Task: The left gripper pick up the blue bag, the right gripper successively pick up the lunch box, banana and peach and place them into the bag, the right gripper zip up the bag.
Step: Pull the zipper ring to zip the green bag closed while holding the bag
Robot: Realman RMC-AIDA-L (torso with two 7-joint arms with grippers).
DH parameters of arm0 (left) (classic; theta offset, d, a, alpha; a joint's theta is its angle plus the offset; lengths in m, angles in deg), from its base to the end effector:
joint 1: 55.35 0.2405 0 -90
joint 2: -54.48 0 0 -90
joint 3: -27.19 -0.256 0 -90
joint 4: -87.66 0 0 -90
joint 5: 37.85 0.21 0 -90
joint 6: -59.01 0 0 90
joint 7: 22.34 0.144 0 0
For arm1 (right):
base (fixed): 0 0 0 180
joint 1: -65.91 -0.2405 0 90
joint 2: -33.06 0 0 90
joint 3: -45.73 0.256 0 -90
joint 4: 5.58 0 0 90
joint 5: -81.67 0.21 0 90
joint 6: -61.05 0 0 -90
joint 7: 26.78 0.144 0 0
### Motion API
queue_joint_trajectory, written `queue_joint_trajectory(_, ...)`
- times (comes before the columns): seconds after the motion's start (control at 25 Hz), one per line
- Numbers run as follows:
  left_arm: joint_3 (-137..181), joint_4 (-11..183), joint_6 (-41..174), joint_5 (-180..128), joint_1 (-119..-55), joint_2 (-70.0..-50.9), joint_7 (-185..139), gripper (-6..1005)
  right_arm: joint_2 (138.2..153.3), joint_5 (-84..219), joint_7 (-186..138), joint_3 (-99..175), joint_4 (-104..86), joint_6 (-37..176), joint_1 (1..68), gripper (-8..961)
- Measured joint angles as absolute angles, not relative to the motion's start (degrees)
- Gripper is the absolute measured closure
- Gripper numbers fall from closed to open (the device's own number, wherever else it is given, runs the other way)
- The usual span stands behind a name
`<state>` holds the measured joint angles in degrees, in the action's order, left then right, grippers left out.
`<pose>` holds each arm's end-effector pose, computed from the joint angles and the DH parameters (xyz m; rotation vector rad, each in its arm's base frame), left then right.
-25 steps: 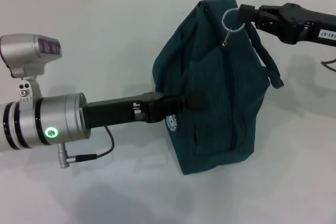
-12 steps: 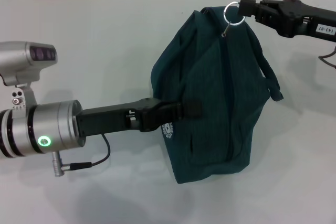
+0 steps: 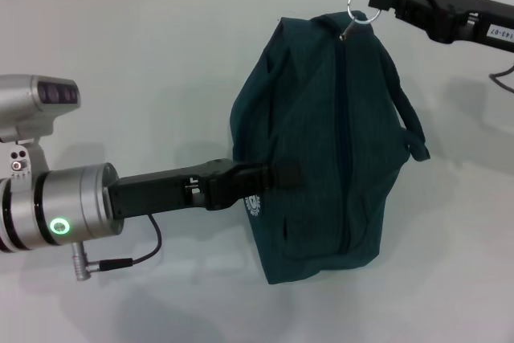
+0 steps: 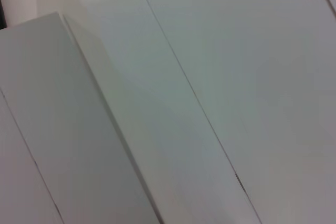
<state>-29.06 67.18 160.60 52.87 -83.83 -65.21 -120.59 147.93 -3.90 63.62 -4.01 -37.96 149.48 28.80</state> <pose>-0.2275 0.2709 -0.0427 2.3711 1.2120 1.1642 0.1887 0.3777 0.0327 -2.5782 0.7151 1.2290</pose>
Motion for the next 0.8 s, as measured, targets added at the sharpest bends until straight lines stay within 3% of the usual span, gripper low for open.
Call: queue_joint_trajectory(0.8, -29.06, 67.18, 160.85, 53.07, -84.35, -65.05, -120.49, 935, 147.97, -7.01, 67.97, -6.30, -36.55, 143.94, 24.13, 925)
